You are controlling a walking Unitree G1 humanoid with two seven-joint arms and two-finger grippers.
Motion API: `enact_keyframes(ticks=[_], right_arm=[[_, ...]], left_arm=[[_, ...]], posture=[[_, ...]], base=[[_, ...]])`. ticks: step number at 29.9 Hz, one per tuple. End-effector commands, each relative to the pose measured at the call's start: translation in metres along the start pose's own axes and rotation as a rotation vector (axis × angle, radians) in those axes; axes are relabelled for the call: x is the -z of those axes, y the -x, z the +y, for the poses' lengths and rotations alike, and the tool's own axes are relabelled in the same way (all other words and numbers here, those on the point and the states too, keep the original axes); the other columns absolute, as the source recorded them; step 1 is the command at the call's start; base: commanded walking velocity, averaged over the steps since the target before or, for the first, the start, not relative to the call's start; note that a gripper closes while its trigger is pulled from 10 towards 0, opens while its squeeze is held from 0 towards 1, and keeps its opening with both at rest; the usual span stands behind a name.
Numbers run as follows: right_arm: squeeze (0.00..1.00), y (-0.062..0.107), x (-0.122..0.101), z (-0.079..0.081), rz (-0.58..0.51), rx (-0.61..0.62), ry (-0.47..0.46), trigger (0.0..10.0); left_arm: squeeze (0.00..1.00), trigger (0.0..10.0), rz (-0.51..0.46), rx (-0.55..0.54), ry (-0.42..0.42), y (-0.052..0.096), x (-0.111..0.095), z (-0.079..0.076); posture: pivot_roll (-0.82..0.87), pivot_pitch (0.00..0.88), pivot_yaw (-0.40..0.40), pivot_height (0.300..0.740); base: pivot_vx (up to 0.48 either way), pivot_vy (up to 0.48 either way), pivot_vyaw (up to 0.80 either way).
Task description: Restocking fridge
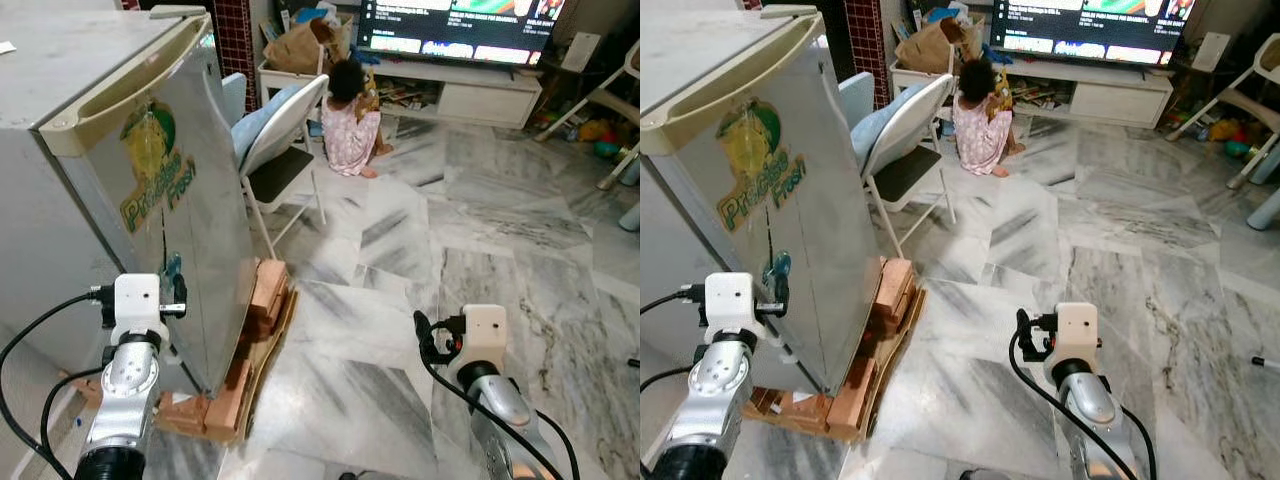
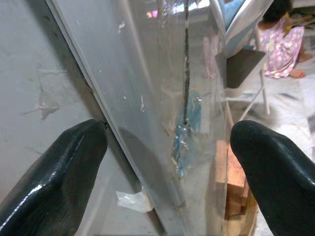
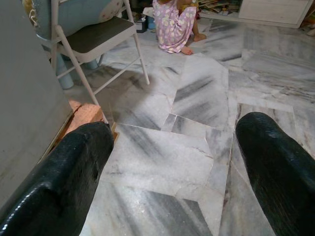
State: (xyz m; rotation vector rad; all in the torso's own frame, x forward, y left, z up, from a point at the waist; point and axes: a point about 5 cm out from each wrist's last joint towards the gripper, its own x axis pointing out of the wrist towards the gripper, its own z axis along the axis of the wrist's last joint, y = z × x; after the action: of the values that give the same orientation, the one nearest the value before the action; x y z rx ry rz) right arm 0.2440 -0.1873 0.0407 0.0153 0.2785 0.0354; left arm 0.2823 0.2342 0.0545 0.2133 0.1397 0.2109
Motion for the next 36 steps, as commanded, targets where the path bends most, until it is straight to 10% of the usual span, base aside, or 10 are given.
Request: enact_keyframes(ticks=[1, 12, 17, 22, 33, 36], right_arm=[[0.00, 0.001, -0.005, -0.001, -0.018, 0.001, 0.001, 10.0], [0.00, 0.000, -0.005, -0.002, 0.000, 0.001, 0.013, 10.0], [0.00, 0.005, 0.020, -0.010, 0.186, 0.024, 0.089, 10.0], [0.00, 0.010, 0.036, -0.010, 0.297, -0.008, 0.090, 10.0], [0.00, 0.009, 0.033, -0.004, 0.283, -0.059, 0.084, 10.0], [0.00, 0.006, 0.011, -0.004, 0.131, -0.010, -0.002, 10.0]], left_arm=[[0.00, 10.0, -0.010, -0.015, -0.007, -0.005, -0.003, 0.003], [0.00, 10.0, -0.045, 0.172, 0.035, -0.015, -0.015, -0.033], [0.00, 10.0, -0.171, 0.608, 0.049, 0.009, -0.045, -0.107], [0.00, 10.0, -0.195, 0.838, 0.051, 0.032, -0.054, -0.141], [0.00, 10.0, -0.111, 0.587, -0.020, 0.018, -0.029, -0.088], [0.00, 10.0, -0.080, 0.438, 0.007, 0.026, -0.019, -0.059]], posture=[[0.00, 0.019, -0.016, 0.740], [0.01, 0.022, -0.020, 0.740], [0.01, 0.021, -0.020, 0.740], [0.00, 0.020, -0.018, 0.740], [0.01, 0.019, -0.007, 0.740], [0.01, 0.022, 0.003, 0.740]], base=[[0.000, 0.000, 0.00], [0.000, 0.000, 0.00], [0.000, 0.000, 0.00], [0.000, 0.000, 0.00], [0.000, 0.000, 0.00], [0.000, 0.000, 0.00]])
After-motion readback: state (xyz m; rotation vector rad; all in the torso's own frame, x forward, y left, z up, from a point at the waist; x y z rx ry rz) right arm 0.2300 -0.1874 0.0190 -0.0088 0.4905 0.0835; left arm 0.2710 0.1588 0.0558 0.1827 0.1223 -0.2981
